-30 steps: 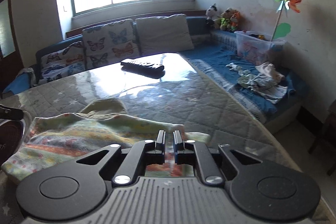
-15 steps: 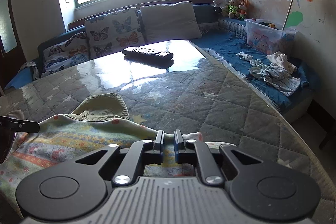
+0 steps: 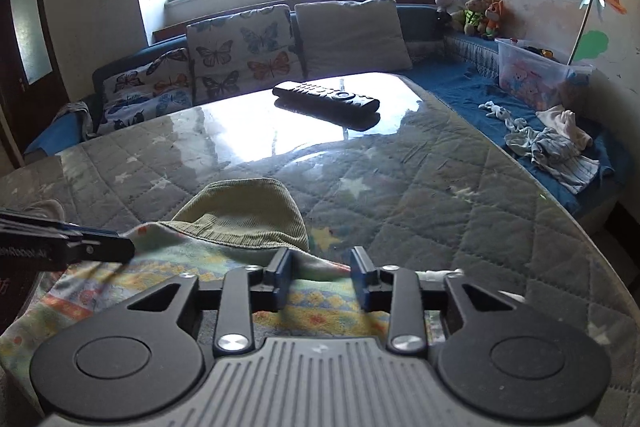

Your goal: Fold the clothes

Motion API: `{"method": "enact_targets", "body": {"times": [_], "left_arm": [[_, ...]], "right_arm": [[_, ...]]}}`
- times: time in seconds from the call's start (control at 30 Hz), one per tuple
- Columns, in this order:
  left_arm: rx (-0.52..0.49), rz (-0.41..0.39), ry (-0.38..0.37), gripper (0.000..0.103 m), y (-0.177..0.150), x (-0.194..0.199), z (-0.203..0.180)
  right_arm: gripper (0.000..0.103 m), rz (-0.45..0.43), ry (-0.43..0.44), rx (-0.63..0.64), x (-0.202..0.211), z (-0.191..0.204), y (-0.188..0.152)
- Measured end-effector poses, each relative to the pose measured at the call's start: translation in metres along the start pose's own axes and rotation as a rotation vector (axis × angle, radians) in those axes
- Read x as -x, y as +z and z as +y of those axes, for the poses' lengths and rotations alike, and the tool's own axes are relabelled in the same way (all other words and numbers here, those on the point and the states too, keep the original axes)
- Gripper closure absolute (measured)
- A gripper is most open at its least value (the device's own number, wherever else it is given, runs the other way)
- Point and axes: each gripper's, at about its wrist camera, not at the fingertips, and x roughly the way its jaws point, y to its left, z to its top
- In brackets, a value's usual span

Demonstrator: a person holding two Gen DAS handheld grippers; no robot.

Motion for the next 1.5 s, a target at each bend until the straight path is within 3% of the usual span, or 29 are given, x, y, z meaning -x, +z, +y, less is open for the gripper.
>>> {"method": "enact_targets", "body": {"times": [0.07, 0.17, 0.27, 0.3, 0.33, 0.4, 0.5, 0.8, 1.2, 1.5], "left_arm": [[0.001, -0.002, 0.000, 0.079, 0.000, 0.002, -0.001], [-0.015, -0.021, 0.016, 0.058, -0.002, 0.011, -0.003], [-0.019, -0.030, 0.024, 0.052, -0.006, 0.021, -0.005], [-0.017, -0.030, 0.025, 0.048, -0.008, 0.024, -0.006], [-0.016, -0.032, 0.027, 0.046, -0.010, 0.028, -0.007], [-0.014, -0.035, 0.029, 0.037, -0.016, 0.036, -0.007], [-0.019, -0.040, 0.042, 0.029, -0.026, 0.046, -0.009], [-0.031, -0.074, 0.093, 0.001, -0.058, 0.082, -0.009], [-0.066, -0.096, 0.150, 0.000, -0.096, 0.120, -0.008], [-0.044, -0.083, 0.145, 0.000, -0.117, 0.133, -0.005]], "right_arm": [[0.063, -0.006, 0.003, -0.005, 0.004, 0.000, 0.001], [0.047, -0.024, 0.014, -0.006, 0.015, 0.002, -0.001], [0.034, -0.041, 0.020, -0.007, 0.028, 0.006, -0.004], [0.021, -0.045, 0.023, -0.007, 0.032, 0.008, -0.006], [0.014, -0.049, 0.025, -0.007, 0.037, 0.010, -0.008], [0.013, -0.057, 0.030, -0.007, 0.046, 0.014, -0.013], [0.001, -0.068, 0.037, -0.003, 0.059, 0.020, -0.019], [0.000, -0.068, 0.062, -0.006, 0.090, 0.035, -0.041], [0.000, -0.058, 0.023, 0.001, 0.116, 0.060, -0.075], [0.000, -0.054, -0.004, 0.034, 0.128, 0.074, -0.094]]}}
